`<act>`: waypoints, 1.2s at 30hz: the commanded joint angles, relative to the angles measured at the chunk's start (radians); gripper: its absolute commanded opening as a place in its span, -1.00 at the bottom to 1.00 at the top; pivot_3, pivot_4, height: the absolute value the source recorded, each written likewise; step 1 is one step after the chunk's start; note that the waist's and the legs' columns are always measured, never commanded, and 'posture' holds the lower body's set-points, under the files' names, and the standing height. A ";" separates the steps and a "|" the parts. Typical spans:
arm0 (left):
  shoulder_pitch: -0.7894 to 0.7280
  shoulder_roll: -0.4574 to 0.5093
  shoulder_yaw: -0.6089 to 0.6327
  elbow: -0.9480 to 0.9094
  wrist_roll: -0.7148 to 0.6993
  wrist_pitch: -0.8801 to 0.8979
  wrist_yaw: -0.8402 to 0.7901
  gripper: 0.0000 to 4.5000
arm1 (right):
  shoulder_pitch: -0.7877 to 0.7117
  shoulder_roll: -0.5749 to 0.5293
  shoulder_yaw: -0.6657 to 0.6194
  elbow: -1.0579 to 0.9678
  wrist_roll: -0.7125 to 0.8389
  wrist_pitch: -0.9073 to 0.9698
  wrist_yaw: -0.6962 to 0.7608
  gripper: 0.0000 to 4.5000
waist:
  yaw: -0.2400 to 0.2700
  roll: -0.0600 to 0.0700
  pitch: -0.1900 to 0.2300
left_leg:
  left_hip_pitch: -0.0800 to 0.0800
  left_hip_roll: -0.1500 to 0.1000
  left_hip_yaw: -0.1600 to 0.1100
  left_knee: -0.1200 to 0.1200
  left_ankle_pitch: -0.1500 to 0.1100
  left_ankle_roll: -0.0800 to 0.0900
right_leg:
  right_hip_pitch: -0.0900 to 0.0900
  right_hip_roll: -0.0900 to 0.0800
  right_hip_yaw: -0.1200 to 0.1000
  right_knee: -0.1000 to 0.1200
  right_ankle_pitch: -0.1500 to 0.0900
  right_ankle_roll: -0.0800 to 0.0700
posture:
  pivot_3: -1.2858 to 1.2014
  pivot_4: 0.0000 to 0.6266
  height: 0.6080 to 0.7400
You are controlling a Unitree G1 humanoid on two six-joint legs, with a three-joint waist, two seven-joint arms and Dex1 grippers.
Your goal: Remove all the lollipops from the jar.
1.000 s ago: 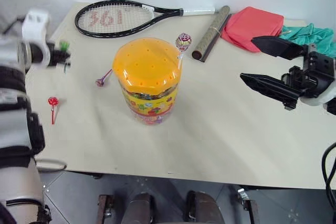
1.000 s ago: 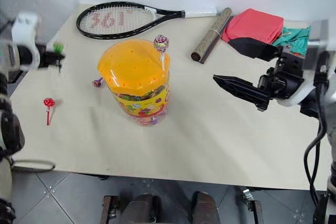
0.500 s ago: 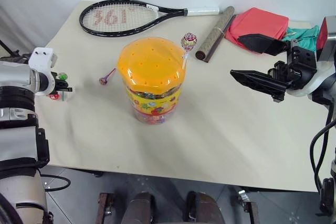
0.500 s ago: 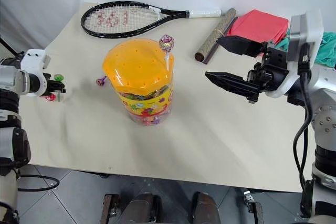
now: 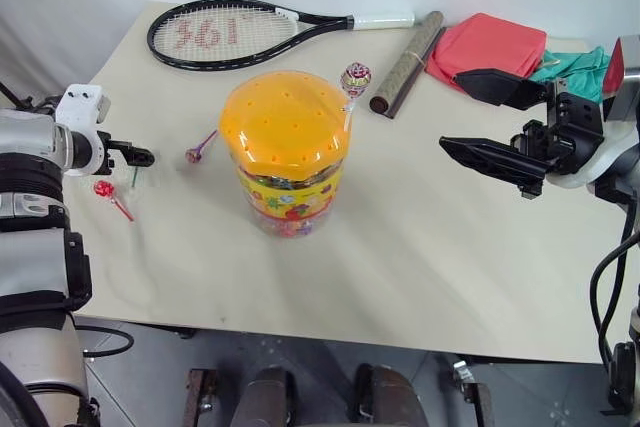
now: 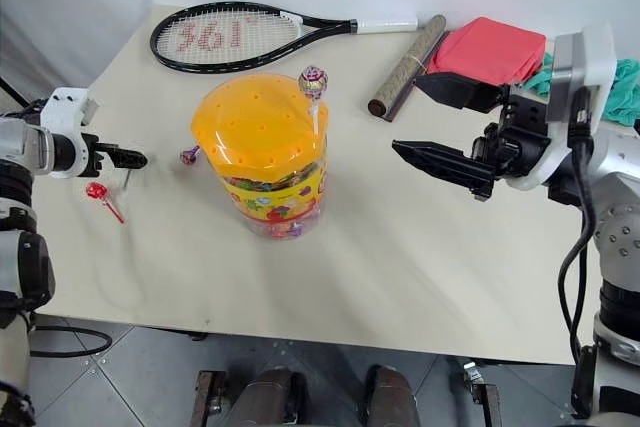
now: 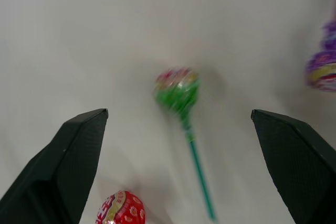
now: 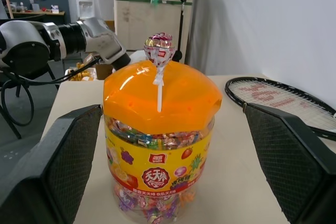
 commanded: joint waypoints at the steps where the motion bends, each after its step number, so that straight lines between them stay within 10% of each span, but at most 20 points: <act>1: -0.006 0.049 0.000 -0.165 -0.031 0.011 -0.097 0.99 | 0.004 -0.019 -0.055 -0.055 0.026 0.004 -0.018 1.00 | 0.000 0.000 0.000 | 0.000 0.000 0.000 0.000 0.000 0.000 | 0.000 0.000 0.000 0.000 0.000 0.000 | 0.03 -0.52 1.00; 12: 0.270 0.032 0.321 -0.582 -0.437 -0.295 -0.493 0.99 | -0.003 0.002 -0.021 -0.175 0.105 0.113 -0.175 1.00 | -0.016 0.000 0.000 | -0.001 0.002 -0.002 0.000 0.000 0.000 | -0.003 0.000 0.000 0.002 0.000 0.000 | 0.03 -0.52 1.00; 22: 0.387 0.027 0.395 -0.550 -0.626 -0.505 -0.835 0.99 | -0.140 0.133 0.165 -0.131 0.016 0.115 -0.241 1.00 | -0.022 0.000 0.000 | 0.000 0.002 0.003 0.000 0.000 0.000 | -0.005 0.000 0.001 0.003 0.000 0.000 | 0.03 -0.52 1.00; 33: 0.566 0.083 0.417 -0.666 -0.701 -0.516 -0.839 0.99 | -0.279 0.281 0.321 0.081 -0.161 0.024 -0.087 1.00 | -0.028 0.000 0.000 | 0.000 0.002 0.004 0.000 0.000 0.000 | -0.005 0.000 0.001 0.003 0.000 0.000 | 0.03 -0.52 1.00; 36: 0.592 0.082 0.426 -0.696 -0.720 -0.513 -0.818 1.00 | -0.316 0.312 0.340 0.126 -0.188 0.027 -0.072 0.72 | -0.036 0.000 0.000 | 0.000 0.002 0.003 -0.001 0.000 0.000 | -0.005 0.000 0.001 0.004 0.000 0.000 | 0.03 -0.52 1.00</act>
